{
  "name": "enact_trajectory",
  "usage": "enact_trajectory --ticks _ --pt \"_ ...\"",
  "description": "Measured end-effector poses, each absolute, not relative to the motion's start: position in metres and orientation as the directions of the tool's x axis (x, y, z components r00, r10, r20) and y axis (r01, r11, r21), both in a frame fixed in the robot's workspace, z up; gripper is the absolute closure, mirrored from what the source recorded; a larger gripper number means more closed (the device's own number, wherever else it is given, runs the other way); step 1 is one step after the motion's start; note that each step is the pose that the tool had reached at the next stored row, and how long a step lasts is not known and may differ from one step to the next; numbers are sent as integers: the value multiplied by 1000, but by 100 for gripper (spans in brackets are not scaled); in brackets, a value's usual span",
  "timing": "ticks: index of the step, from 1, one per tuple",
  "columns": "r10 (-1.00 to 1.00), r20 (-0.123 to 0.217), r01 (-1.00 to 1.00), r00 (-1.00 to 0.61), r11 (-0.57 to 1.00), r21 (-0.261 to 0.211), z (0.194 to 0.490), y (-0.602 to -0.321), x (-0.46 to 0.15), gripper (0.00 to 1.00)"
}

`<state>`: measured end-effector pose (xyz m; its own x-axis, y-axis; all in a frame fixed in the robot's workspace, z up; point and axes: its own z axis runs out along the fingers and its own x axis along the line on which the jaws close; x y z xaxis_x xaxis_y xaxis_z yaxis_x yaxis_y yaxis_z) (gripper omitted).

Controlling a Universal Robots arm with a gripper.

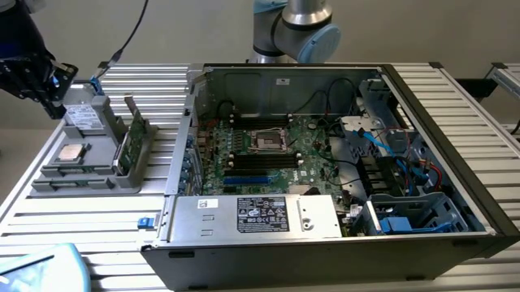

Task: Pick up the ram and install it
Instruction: 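Reach for the ram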

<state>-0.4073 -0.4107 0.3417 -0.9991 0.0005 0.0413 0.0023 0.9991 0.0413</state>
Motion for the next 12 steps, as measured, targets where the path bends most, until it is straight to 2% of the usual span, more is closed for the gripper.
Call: enact_trajectory --ticks 12 --pt "0 70 3 -998 999 41 340 -446 -408 89"
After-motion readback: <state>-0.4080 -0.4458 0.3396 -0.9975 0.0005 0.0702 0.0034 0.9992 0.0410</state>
